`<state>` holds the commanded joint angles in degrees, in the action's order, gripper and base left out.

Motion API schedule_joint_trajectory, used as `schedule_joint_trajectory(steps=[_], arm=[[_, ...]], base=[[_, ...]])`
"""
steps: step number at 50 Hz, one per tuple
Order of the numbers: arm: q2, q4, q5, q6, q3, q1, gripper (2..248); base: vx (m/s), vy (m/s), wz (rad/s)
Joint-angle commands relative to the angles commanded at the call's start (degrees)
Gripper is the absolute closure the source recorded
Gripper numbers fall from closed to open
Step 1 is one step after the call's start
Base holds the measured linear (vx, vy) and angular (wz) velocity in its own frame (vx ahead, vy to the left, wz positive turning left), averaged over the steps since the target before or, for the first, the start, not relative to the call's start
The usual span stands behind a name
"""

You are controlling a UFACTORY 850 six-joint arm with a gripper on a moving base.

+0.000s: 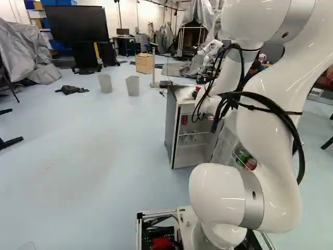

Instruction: Grab a drink from the fridge

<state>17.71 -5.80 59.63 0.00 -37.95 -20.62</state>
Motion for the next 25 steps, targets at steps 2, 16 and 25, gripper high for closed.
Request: schedule_joint_trajectory(steps=[2,16,25], arm=[[-0.5,0.1,-0.3,0.0,0.3,-0.3,3],[-3.5,2.8,-5.5,0.0,1.8,-2.9,3],[-5.2,5.1,-9.7,0.0,2.5,-4.7,3]], base=[[0.000,0.000,0.000],[0.000,0.000,0.000],[0.000,0.000,0.000]])
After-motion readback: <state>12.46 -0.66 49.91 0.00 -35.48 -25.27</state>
